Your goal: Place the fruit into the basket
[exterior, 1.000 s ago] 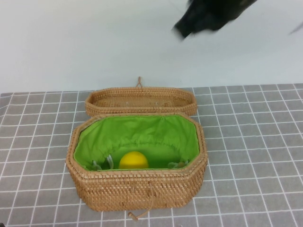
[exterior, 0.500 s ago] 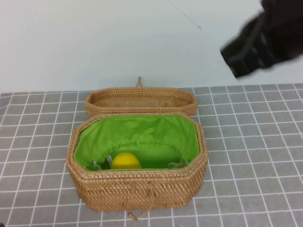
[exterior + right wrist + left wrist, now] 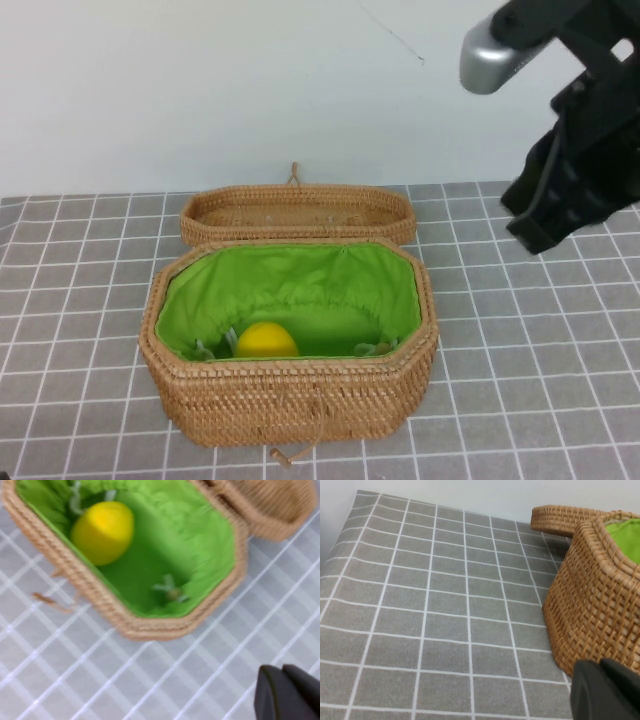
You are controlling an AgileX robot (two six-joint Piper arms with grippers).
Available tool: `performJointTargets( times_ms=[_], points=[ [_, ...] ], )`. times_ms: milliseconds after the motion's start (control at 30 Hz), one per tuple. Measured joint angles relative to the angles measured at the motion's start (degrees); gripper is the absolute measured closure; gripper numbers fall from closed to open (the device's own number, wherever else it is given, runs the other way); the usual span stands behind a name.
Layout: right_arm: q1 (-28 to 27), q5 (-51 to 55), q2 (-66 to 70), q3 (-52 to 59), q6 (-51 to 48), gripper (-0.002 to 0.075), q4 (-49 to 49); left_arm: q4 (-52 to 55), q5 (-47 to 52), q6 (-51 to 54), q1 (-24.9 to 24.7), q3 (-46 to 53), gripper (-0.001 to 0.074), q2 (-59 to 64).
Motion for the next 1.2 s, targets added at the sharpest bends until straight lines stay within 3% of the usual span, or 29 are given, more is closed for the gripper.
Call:
performJointTargets(
  times_ms=[300,467,733,1000,1200],
  points=[
    [-0.50,-24.19,-10.23,11.95,-2.03,0.0723,-7.18,0.00,0.00,0.00,0.00,0.00,0.0738,0.00],
    [-7.13,-31.31,-19.01,22.88,-2.03,0.0723,-3.65,0.00,0.00,0.00,0.00,0.00,0.0738,0.00],
    [-21.02,-39.11,-37.73,42.09,-2.03,0.0723,0.03,0.00,0.00,-0.13,0.00,0.00,0.0738,0.00],
    [-25.76,-41.56,-59.36,55.68,-1.14,0.0724,-4.30,0.00,0.00,-0.13,0.00,0.00,0.0738,0.00],
    [-29.64,-42.21,-72.72,70.86,10.14,0.0723,-4.30,0.00,0.00,-0.13,0.00,0.00,0.0738,0.00]
  ],
)
